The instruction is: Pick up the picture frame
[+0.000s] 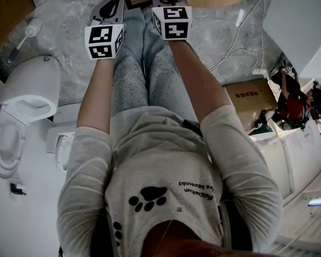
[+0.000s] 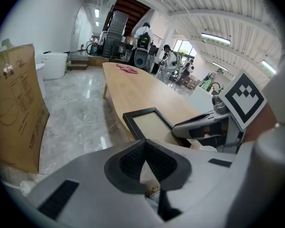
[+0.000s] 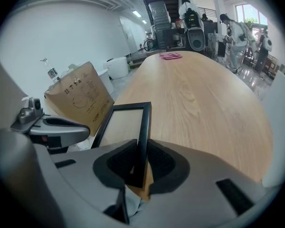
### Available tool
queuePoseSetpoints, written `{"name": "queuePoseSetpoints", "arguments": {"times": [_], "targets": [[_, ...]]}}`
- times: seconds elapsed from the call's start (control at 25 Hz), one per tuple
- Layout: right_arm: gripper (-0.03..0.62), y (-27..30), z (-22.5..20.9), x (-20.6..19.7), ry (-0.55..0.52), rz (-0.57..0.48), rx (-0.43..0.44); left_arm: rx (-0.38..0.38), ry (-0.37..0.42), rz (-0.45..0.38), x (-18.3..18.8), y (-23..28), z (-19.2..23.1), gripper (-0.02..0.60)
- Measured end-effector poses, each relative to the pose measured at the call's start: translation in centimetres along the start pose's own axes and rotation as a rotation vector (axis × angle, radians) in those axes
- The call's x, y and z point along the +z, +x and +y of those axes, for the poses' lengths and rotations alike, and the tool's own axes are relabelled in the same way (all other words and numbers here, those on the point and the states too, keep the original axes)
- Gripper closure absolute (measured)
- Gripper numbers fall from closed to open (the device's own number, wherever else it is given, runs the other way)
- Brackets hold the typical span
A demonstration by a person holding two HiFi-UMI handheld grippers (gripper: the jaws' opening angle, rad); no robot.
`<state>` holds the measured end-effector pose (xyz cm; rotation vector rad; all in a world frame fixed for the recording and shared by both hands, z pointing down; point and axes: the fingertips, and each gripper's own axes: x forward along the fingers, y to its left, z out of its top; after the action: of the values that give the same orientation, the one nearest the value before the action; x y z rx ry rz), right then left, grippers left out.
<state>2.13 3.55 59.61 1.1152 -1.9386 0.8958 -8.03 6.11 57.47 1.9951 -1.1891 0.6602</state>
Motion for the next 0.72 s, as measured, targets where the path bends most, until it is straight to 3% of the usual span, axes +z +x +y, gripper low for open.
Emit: {"name": "queuePoseSetpoints", "arguments": {"times": [0.32,0.4,0.44,0.72], "targets": [[0.519,0.1,0.8,-0.1,-0.015,0.005,0.018,-0.006,-0.067,0.042,-1.1,0.2,0.7,0.571],[0.519,0.1,0.7,-0.1,-0.016,0.005,0.015,-0.037,-0.088,0.068,-1.6,0.6,0.4,0.446],[0.519,0.1,0.6,-0.1,-0.017,0.005,0.014,-0.052,-0.097,0.079,-1.8,0.8,0.3,0.421],[0.519,0.2,0.5,0.0,-0.021,0.0,0.016,-0.153,-0.154,0.095,-1.9,2.1,-0.4,0.373]]}}
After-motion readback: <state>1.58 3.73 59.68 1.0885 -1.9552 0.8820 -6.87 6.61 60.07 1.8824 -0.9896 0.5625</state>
